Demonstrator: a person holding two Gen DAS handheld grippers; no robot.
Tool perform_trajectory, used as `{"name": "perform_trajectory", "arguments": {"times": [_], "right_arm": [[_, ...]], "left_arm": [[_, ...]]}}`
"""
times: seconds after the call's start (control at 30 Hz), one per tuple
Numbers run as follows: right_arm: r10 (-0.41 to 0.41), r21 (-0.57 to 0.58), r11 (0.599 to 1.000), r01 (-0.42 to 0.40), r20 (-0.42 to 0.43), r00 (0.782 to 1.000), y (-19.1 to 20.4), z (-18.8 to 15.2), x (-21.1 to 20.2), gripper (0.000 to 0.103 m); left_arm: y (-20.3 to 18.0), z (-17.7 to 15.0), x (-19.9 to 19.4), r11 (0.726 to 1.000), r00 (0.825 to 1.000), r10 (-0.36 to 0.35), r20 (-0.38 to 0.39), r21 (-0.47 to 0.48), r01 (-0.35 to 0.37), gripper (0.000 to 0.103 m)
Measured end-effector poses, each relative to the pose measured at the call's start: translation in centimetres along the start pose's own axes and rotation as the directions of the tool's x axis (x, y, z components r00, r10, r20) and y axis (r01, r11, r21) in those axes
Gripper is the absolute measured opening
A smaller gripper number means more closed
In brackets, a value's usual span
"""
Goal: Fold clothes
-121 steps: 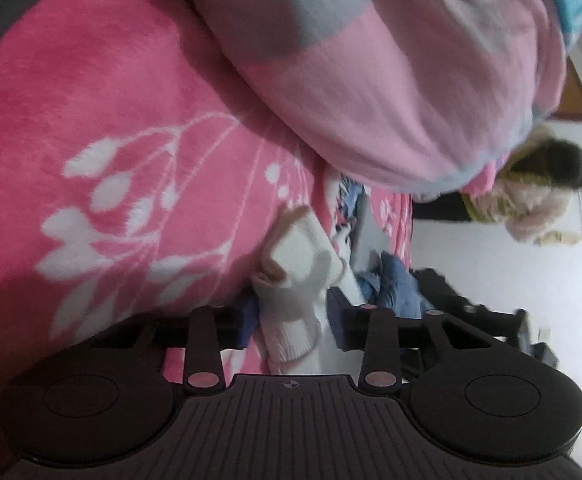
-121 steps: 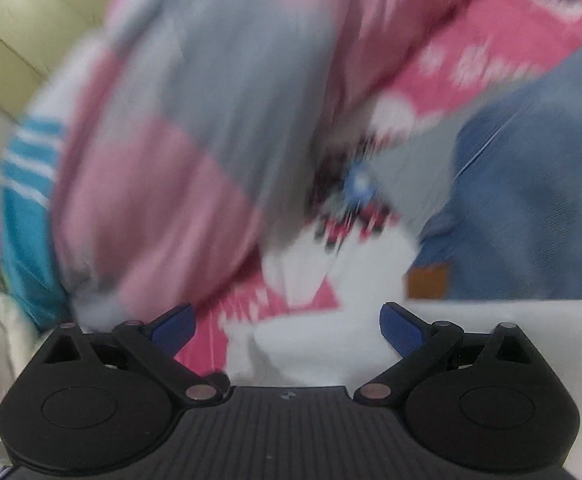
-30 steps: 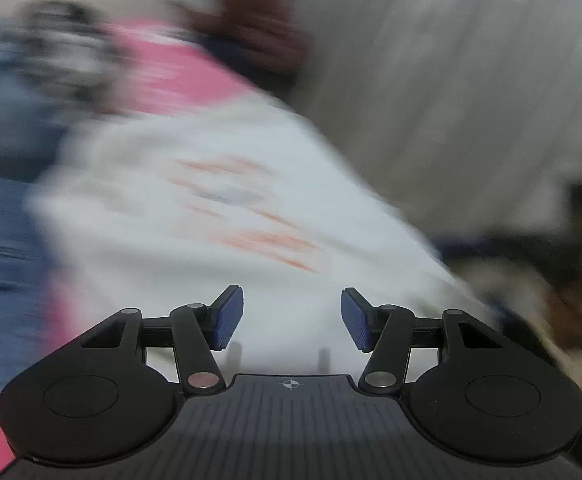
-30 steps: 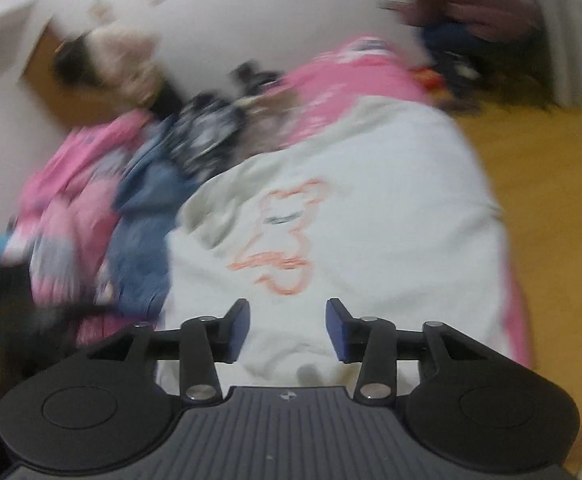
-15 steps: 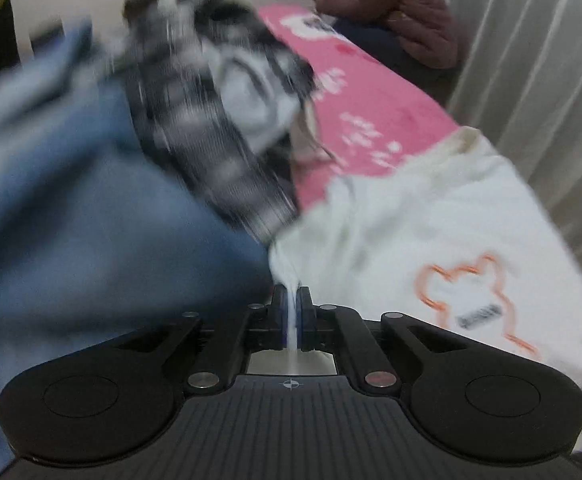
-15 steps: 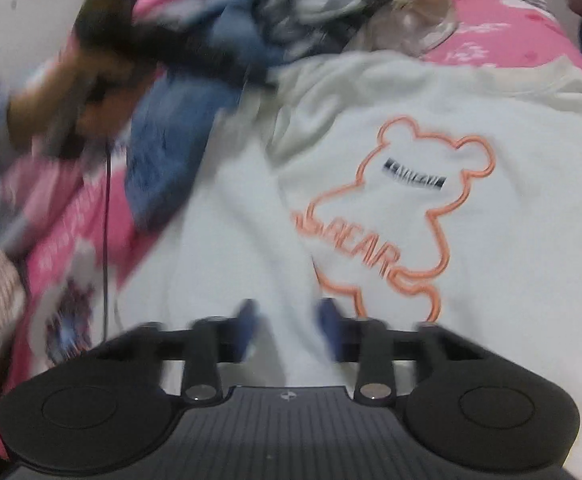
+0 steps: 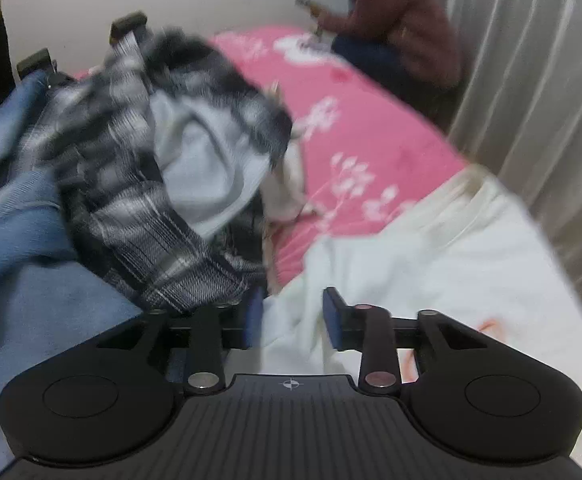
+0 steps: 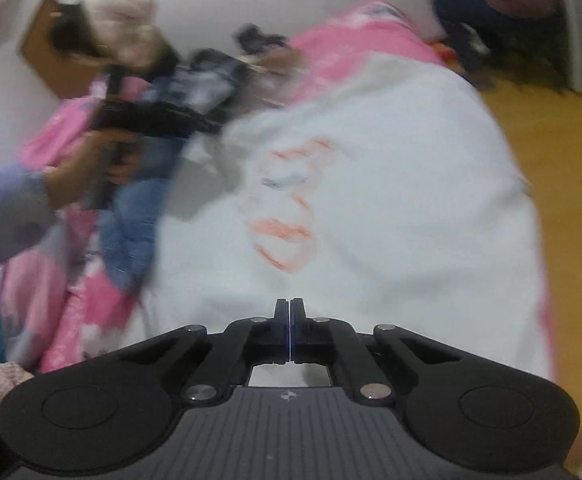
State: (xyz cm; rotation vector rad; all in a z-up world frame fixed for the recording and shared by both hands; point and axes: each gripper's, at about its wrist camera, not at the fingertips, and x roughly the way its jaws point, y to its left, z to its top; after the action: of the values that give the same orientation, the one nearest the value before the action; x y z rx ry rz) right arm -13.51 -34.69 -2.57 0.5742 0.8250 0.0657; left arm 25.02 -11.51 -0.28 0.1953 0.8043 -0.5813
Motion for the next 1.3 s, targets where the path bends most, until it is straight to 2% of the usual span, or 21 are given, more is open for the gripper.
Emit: {"name": "perform_trajectory", "arguments": {"times": [0.07, 0.13, 0.17, 0.2, 0.23, 0.27, 0.37, 0.43, 0.47, 0.53, 0.63, 0.7, 0.73, 0.8, 0.83, 0.87, 0.9, 0.93, 1.07, 1.13, 1.3], "right_arm": [[-0.024, 0.034, 0.999, 0.024, 0.001, 1.000, -1.1, -0.3, -0.8, 0.004], [0.005, 0.038, 0.999, -0.006, 0.008, 1.000, -1.3, -0.2, -1.2, 0.011], [0.034, 0.032, 0.999, -0.034, 0.008, 0.999, -1.1, -0.1, -1.1, 0.026], [0.053, 0.023, 0.998, -0.053, 0.019, 0.998, -0.7, 0.1, -0.8, 0.048], [0.070, 0.014, 0.997, -0.070, 0.032, 0.997, -0.3, 0.3, -0.6, 0.055], [0.091, -0.006, 0.996, -0.091, 0.031, 0.995, 0.3, 0.8, 0.0, 0.062], [0.145, -0.090, 0.985, -0.145, -0.009, 0.989, 2.5, 2.6, 2.3, 0.062], [0.168, -0.157, 0.972, -0.172, -0.040, 0.985, 4.3, 4.5, 4.5, 0.067], [0.179, -0.191, 0.964, -0.186, -0.056, 0.982, 5.2, 5.5, 5.6, 0.071], [0.202, -0.228, 0.950, -0.215, -0.079, 0.976, 6.6, 7.3, 8.4, 0.079], [0.242, -0.236, 0.934, -0.269, -0.139, 0.960, 8.7, 10.5, 13.0, 0.087], [0.235, -0.243, 0.931, -0.273, -0.174, 0.956, 9.9, 12.0, 16.5, 0.093], [0.230, -0.247, 0.930, -0.273, -0.191, 0.954, 10.4, 12.6, 18.3, 0.094], [0.224, -0.221, 0.936, -0.273, -0.223, 0.949, 11.0, 13.7, 21.6, 0.093], [0.255, -0.151, 0.942, -0.300, -0.262, 0.931, 10.7, 14.0, 23.3, 0.089], [0.290, -0.075, 0.942, -0.326, -0.304, 0.907, 10.5, 14.1, 24.8, 0.057], [0.325, 0.002, 0.938, -0.345, -0.343, 0.881, 10.2, 14.0, 26.2, 0.017], [0.304, -0.001, 0.946, -0.323, -0.332, 0.893, 10.3, 13.8, 26.5, 0.007], [0.243, -0.105, 0.958, -0.266, -0.193, 0.951, 10.6, 12.9, 23.6, 0.006], [0.239, -0.100, 0.962, -0.253, -0.133, 0.962, 9.4, 13.2, 21.9, 0.005], [0.075, -0.037, 0.996, -0.079, -0.087, 0.993, 3.8, 12.8, 19.9, 0.004]], "left_arm": [[0.8, -0.9, -2.9, 0.998, 0.998, 0.045, 0.050, -0.041, -0.043, 0.053], [2.0, -2.9, -5.3, 0.992, 0.995, 0.075, 0.060, -0.105, -0.068, 0.054], [2.7, -4.1, -6.1, 0.988, 0.996, 0.077, 0.047, -0.140, -0.070, 0.052], [3.3, -5.7, -6.6, 0.984, 0.997, 0.072, 0.024, -0.162, -0.067, 0.049], [3.9, -7.4, -7.0, 0.982, 0.998, 0.064, -0.001, -0.180, -0.064, 0.045], [4.0, -9.1, -7.0, 0.986, 0.997, 0.074, -0.027, -0.151, -0.077, 0.038], [3.3, -13.5, -6.9, 0.996, 0.995, 0.086, -0.057, -0.014, -0.087, 0.039], [2.4, -15.5, -7.0, 0.997, 0.999, 0.040, -0.018, 0.065, -0.038, 0.043], [2.0, -16.1, -6.9, 0.997, 1.000, 0.024, 0.008, 0.079, -0.025, 0.051], [1.1, -16.8, -6.2, 0.992, 0.999, 0.020, 0.049, 0.121, -0.026, 0.052], [-0.8, -17.7, -4.4, 0.963, 0.998, 0.033, 0.057, 0.266, -0.047, 0.052], [-1.7, -18.4, -3.6, 0.928, 0.988, 0.090, 0.127, 0.350, -0.129, 0.052], [-1.8, -18.4, -3.6, 0.930, 0.982, 0.099, 0.164, 0.335, -0.150, 0.052], [-1.7, -18.0, -3.6, 0.946, 0.969, 0.106, 0.224, 0.277, -0.167, 0.039], [-1.6, -17.9, -3.5, 0.952, 0.967, 0.109, 0.230, 0.256, -0.168, 0.028], [-1.6, -17.8, -3.4, 0.957, 0.967, 0.113, 0.228, 0.237, -0.168, 0.007], [-1.5, -17.8, -3.5, 0.958, 0.963, 0.126, 0.240, 0.221, -0.180, 0.007], [-1.5, -18.0, -3.8, 0.957, 0.957, 0.132, 0.258, 0.220, -0.192, 0.007], [-1.2, -18.6, -5.6, 0.953, 0.946, 0.144, 0.290, 0.217, -0.212, 0.008], [-0.8, -18.7, -5.9, 0.962, 0.950, 0.150, 0.274, 0.181, -0.204, 0.009], [-0.3, -19.1, -4.1, 0.968, 0.965, 0.161, 0.207, 0.160, -0.195, 0.011]]}}
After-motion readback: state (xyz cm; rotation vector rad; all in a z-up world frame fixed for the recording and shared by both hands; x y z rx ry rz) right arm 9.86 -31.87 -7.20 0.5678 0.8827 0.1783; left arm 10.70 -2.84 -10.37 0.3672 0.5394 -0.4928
